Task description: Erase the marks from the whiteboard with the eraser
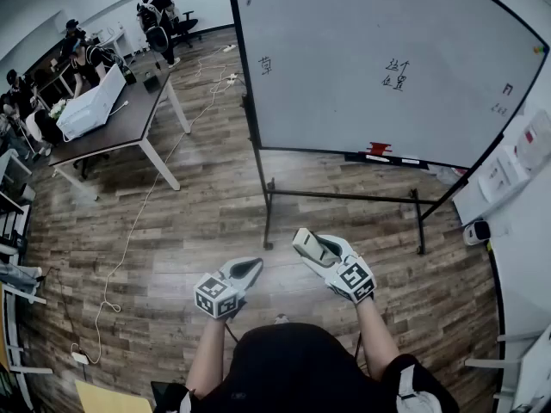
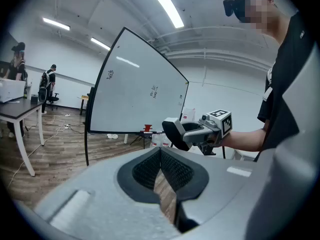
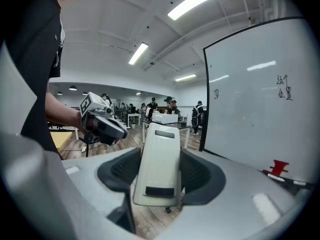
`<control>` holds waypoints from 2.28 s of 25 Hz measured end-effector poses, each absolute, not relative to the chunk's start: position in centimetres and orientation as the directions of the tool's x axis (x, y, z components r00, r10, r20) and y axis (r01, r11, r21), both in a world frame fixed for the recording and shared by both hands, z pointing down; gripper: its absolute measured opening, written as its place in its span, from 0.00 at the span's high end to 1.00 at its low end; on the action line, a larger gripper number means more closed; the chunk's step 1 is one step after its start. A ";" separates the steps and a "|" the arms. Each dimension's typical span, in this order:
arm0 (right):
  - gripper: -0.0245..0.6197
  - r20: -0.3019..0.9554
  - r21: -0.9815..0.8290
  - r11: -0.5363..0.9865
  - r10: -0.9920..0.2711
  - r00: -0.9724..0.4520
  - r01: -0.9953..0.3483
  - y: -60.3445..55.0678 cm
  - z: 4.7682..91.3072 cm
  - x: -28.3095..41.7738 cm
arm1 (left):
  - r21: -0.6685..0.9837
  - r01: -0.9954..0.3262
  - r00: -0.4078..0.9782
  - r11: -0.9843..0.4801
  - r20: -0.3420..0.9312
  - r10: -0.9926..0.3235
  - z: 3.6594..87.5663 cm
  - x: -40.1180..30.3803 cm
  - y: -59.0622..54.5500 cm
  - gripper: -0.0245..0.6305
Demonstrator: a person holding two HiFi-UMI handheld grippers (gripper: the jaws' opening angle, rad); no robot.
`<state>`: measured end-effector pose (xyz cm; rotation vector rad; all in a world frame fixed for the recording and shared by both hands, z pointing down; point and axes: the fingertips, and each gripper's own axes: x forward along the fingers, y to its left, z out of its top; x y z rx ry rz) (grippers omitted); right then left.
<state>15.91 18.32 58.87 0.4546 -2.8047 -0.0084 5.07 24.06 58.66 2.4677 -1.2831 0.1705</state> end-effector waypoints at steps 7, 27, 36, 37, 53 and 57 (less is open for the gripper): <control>0.57 0.305 0.039 0.950 -0.307 -0.901 -0.310 16.4 59.3 13.8 | 0.262 -0.804 0.592 -0.534 0.265 -0.761 59.3 2.7 22.2 0.95; 0.57 0.339 0.013 0.942 -0.319 -0.885 -0.335 12.4 59.7 12.2 | 0.272 -0.809 0.584 -0.521 0.267 -0.767 59.4 -0.1 18.2 0.95; 0.57 0.395 0.079 0.956 -0.289 -0.872 -0.281 7.7 59.9 13.1 | 0.283 -0.839 0.535 -0.465 0.271 -0.800 59.5 1.0 14.8 0.95; 0.57 0.396 0.077 0.958 -0.284 -0.873 -0.277 7.2 59.9 13.3 | 0.284 -0.841 0.531 -0.460 0.269 -0.804 59.3 1.4 14.2 0.95; 0.57 0.413 0.103 0.960 -0.280 -0.866 -0.261 0.4 60.8 16.0 | 0.269 -0.887 0.444 -0.376 0.267 -0.855 59.7 3.6 9.8 0.95; 0.57 0.412 0.101 0.954 -0.298 -0.861 -0.282 -0.8 61.0 16.1 | 0.276 -0.880 0.458 -0.387 0.273 -0.846 60.4 3.7 8.5 0.95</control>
